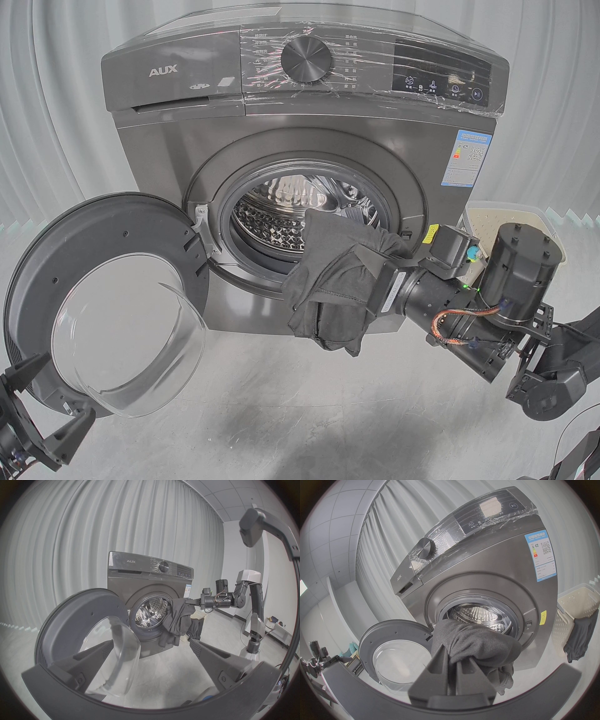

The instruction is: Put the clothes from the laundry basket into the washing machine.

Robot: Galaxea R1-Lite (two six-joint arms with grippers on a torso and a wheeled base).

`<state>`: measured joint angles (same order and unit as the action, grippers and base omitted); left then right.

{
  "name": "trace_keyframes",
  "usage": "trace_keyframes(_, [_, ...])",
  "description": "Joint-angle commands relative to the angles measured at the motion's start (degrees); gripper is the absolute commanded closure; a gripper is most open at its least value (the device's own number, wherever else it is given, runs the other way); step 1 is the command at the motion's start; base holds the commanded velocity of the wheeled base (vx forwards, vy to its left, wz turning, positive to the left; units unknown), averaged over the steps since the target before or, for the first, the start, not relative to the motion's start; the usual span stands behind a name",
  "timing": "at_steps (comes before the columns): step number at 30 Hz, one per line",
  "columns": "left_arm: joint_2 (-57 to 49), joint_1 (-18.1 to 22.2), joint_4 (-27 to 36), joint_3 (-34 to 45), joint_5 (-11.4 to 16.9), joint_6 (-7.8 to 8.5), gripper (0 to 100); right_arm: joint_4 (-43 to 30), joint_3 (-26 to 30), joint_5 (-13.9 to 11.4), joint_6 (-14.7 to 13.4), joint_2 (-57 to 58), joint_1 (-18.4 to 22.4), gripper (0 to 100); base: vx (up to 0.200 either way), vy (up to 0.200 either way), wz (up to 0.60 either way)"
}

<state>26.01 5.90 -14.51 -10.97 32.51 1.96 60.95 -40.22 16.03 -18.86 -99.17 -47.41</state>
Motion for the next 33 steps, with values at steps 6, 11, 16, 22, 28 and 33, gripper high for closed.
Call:
trace_keyframes(6, [28.7,-15.7,-17.5,-4.1,-5.3,-3.11,0,4.7,-4.0,0.8,0.1,-6.5,-0.5,100,0.0,0.0,0.0])
trace_keyframes(11, [39.6,-28.8,-29.5,-5.1,-17.4,-7.15,0,4.7,-4.9,0.8,0.1,-6.8,-0.4,100,0.0,0.0,0.0])
trace_keyframes(16, [48.8,-35.5,-38.8,-5.3,-25.5,-7.41,0,4.7,-5.3,0.8,0.1,-6.8,-0.3,100,0.0,0.0,0.0])
trace_keyframes(22, [54.9,-36.1,-43.1,-5.2,-25.1,-7.32,0,4.8,-6.5,0.8,0.1,-6.9,-0.2,100,0.0,0.0,0.0])
trace_keyframes(28, [63.5,-37.9,-48.0,-5.8,-24.5,-9.17,0,4.8,-7.7,0.8,0.1,-7.4,-0.3,100,0.0,0.0,0.0])
trace_keyframes(33, [67.1,-37.9,-50.7,-6.0,-21.3,-9.7,0,5.7,-7.6,0.8,0.2,-7.4,-0.4,100,0.0,0.0,0.0])
